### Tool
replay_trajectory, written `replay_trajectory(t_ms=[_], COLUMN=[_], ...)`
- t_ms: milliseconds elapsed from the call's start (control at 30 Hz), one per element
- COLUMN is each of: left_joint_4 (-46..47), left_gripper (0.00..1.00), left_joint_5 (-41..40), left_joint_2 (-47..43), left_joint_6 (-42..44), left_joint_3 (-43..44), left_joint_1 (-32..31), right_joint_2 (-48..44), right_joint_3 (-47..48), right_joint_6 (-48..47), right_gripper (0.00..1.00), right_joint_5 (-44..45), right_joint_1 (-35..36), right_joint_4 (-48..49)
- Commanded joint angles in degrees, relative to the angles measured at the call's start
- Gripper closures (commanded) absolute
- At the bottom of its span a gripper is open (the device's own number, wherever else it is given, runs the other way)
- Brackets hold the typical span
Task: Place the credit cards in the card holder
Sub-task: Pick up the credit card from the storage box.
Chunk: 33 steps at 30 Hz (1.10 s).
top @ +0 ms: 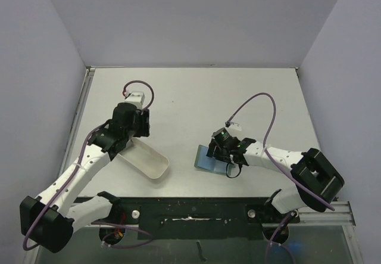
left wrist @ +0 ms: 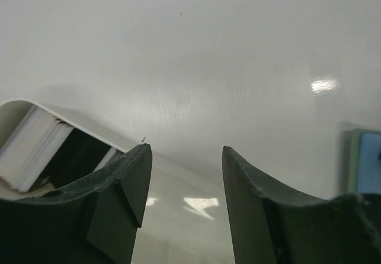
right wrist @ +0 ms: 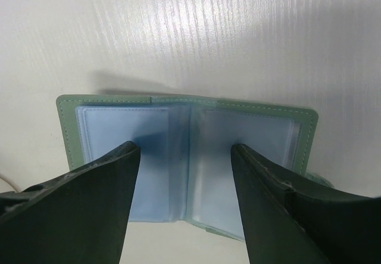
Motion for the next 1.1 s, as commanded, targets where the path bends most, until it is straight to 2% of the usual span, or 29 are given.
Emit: replay_trajectory(t_ms=[0,67,167,267,500,800,1067], left_joint_4=[-6.03,-6.71,-6.47,-6.41,-2.12,6.89,10.86], left_gripper=[0.49,0.47,0.47,0.47,0.43,0.37,0.35], left_joint_5=[-9.19,-11.58,-6.41,-4.45,-8.0,-12.09,-16.43], left_joint_2=[-2.68,-3.15,-3.81,-2.92,-0.27,-1.22,4.12], left_joint_6=[17.32,19.62,23.55,29.57,33.88,38.91,42.33], left_joint_3=[2.45,2.31,1.34,-0.99,-6.07,-15.47,-16.4], left_joint_1=[1.43,2.52,5.72,5.98,5.98,5.5,5.82], right_joint_2=[0.96,1.11,1.51,1.33,0.57,0.2,-1.59], right_joint_3=[1.87,1.78,1.93,2.11,2.74,2.51,1.49], right_joint_6=[-0.02,-0.11,-0.64,-0.77,-1.43,-3.57,-4.64], right_gripper=[0.36,0.36,0.36,0.36,0.36,0.35,0.34], right_joint_5=[2.08,1.93,1.52,1.45,1.21,0.44,0.07], right_joint_1=[0.64,0.68,0.73,0.72,0.72,0.77,0.35], right_joint_4=[-2.52,-2.63,-3.01,-3.44,-3.44,-2.06,-0.41])
